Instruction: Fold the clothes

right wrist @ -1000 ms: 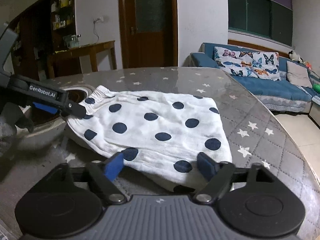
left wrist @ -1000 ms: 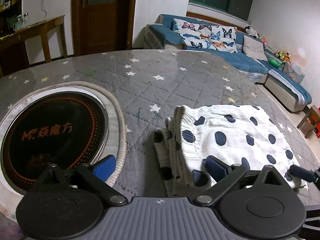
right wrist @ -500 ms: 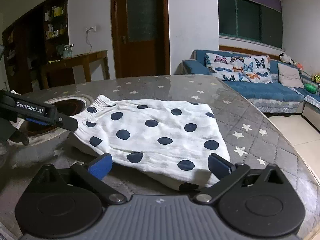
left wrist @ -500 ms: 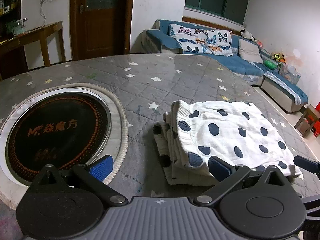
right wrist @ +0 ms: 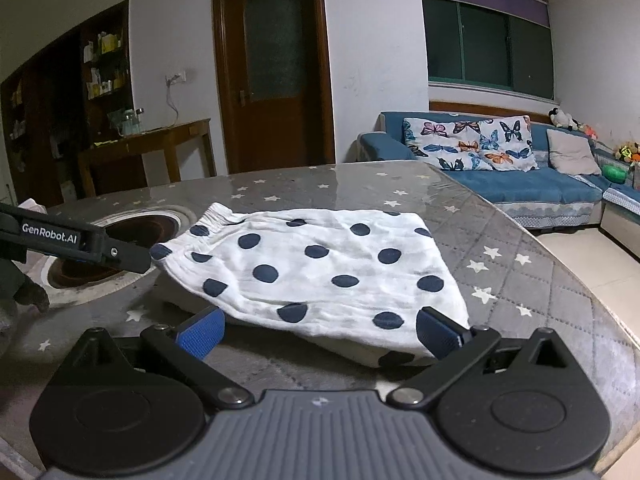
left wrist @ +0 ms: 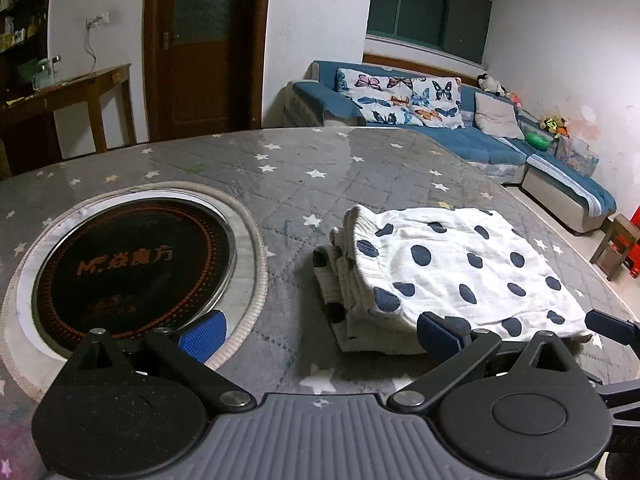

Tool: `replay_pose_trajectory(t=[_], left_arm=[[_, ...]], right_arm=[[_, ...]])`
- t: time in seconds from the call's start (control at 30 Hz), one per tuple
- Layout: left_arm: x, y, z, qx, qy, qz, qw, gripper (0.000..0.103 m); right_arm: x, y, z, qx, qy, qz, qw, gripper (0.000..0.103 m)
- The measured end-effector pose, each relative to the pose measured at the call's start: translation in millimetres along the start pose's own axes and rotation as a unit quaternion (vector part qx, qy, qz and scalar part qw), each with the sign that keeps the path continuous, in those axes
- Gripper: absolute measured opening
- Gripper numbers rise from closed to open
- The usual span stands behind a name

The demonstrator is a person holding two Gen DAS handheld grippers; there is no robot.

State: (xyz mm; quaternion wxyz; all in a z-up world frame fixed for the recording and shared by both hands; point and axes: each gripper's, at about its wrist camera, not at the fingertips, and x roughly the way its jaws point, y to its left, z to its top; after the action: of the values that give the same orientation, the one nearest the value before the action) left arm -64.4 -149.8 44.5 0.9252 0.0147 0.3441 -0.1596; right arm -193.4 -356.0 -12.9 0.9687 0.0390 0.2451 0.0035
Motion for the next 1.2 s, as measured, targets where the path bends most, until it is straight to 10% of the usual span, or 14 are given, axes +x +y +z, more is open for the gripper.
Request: replay_pose_trajectory(t=[1.2], left_arm=[[-36, -31, -52, 0.047, 0.008, 0.022, 0.9986, 0.103]], right_arm=[[-39, 10, -27, 0.028, -0.024, 0.016, 0.999, 0.103]])
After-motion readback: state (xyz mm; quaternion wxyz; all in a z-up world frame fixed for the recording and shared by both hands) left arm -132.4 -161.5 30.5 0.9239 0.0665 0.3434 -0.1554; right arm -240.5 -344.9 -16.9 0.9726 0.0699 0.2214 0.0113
